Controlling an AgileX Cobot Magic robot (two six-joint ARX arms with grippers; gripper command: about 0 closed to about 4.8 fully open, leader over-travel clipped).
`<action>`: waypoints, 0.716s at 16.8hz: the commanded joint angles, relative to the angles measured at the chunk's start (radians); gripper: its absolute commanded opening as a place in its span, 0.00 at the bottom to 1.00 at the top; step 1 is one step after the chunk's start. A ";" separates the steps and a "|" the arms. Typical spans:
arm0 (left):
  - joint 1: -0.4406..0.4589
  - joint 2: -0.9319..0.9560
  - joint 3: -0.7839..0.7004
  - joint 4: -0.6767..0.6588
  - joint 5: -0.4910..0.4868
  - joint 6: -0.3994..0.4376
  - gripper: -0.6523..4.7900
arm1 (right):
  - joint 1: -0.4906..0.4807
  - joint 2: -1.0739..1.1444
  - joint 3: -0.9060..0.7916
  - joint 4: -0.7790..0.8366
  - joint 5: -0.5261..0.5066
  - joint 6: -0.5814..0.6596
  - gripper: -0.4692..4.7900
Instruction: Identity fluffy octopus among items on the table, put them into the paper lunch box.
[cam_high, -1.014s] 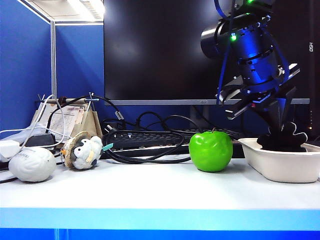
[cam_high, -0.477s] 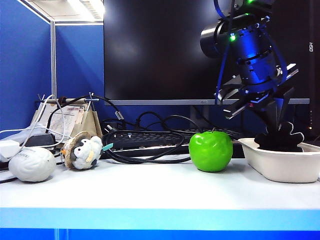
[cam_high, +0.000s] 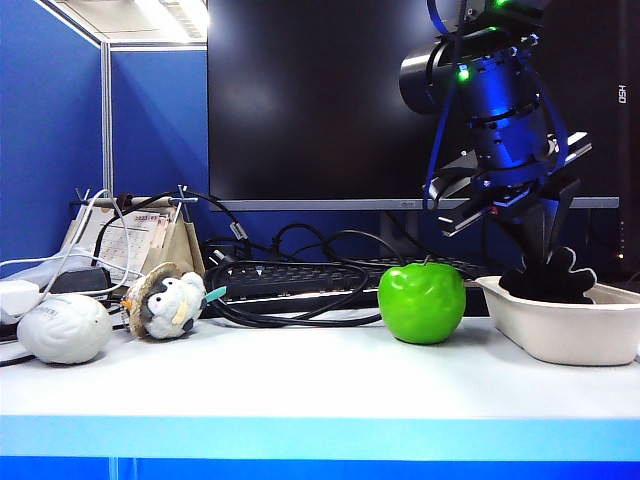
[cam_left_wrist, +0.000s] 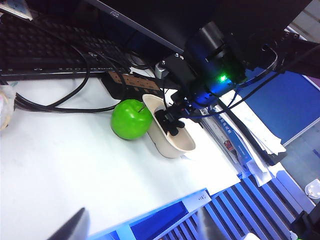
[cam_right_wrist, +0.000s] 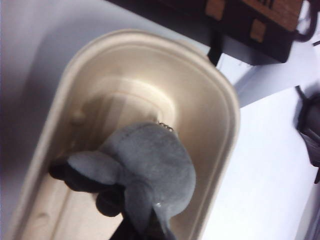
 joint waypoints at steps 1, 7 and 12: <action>-0.001 0.000 0.005 0.024 0.002 0.003 0.64 | 0.001 -0.004 0.002 0.008 -0.003 0.004 0.35; -0.001 0.000 0.005 0.031 0.001 0.003 0.64 | 0.001 -0.004 0.002 0.016 -0.002 0.004 0.65; -0.001 0.000 0.005 0.031 0.001 0.003 0.64 | 0.001 -0.004 0.002 0.085 0.005 -0.019 0.65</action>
